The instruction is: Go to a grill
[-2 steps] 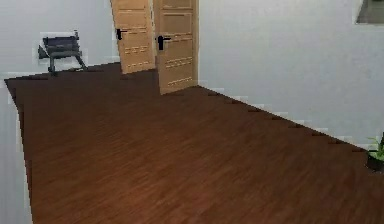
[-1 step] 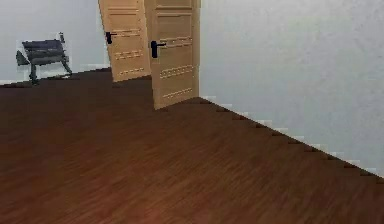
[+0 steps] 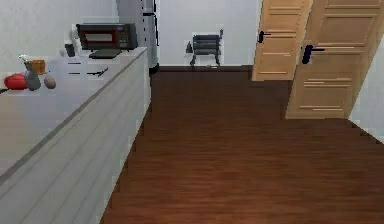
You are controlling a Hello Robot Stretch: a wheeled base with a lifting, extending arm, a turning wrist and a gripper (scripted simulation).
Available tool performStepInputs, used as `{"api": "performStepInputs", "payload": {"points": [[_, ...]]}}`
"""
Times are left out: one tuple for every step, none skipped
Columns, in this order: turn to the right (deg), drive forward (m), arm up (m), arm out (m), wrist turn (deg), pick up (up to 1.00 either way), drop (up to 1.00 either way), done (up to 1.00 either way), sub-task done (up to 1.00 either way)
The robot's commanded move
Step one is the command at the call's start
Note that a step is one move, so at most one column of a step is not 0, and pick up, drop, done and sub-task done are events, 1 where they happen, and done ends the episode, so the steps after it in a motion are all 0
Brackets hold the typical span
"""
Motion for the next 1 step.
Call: {"api": "performStepInputs", "payload": {"points": [[0.0, 1.0, 0.0, 0.0, 0.0, 0.0, 0.0, 0.0, 0.0]]}}
